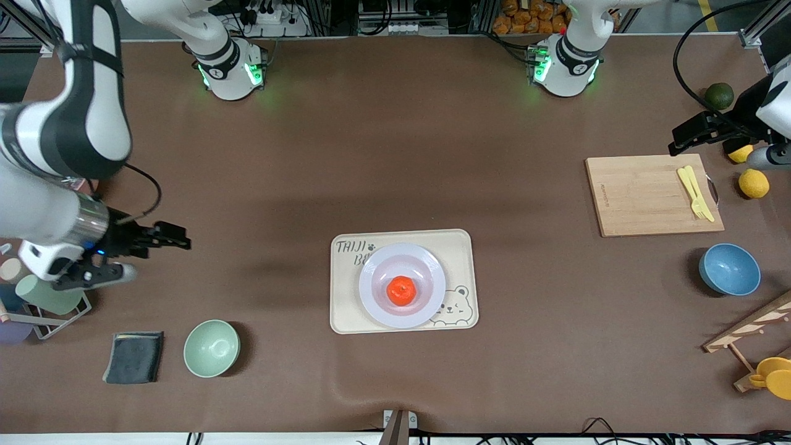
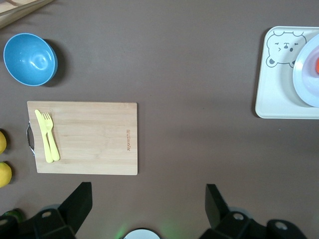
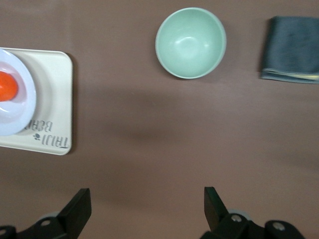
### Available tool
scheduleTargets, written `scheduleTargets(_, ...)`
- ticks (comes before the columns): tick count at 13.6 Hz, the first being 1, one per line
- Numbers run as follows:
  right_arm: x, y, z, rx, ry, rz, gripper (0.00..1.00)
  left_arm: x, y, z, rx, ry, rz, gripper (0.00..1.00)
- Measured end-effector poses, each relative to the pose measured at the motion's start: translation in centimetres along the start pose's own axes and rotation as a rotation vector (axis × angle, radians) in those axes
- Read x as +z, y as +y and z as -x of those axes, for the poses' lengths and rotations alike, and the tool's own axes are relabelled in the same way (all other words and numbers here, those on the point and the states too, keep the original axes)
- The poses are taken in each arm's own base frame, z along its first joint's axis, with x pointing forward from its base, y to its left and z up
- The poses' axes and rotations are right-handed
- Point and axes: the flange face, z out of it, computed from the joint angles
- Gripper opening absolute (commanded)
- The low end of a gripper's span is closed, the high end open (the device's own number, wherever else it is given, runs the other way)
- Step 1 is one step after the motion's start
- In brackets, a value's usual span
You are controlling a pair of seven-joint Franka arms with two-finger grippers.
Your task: Place orange and plate with both arms
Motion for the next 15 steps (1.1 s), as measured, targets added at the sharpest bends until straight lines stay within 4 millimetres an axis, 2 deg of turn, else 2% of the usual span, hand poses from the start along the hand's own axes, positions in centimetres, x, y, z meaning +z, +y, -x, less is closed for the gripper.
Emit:
scheduleTargets(4,-7.7,4.2,5.4,0.015,-0.031,0.079,1.00,0.1,0.0,0.0,0.000,-0.003,0.000,1.00)
scheduleTargets(5,-9.5,4.7,6.8,0.027,-0.035,0.107,1.00,0.2,0.0,0.0,0.000,-0.004,0.000,1.00)
scheduleTargets(7,-12.3,3.7,9.0,0.061,-0.041,0.147,1.00,0.2,0.0,0.0,0.000,-0.005,0.000,1.00)
scheduleTargets(10,-14.7,1.4,11.1,0.098,-0.032,0.164,1.00,0.2,0.0,0.0,0.000,-0.005,0.000,1.00)
scheduleTargets(12,-15.5,1.2,11.8,0.112,-0.018,0.168,1.00,0.2,0.1,0.0,0.002,-0.005,-0.001,1.00)
scheduleTargets(15,-15.6,1.9,12.0,0.125,-0.013,0.157,1.00,0.2,0.3,0.0,0.005,-0.005,-0.001,1.00)
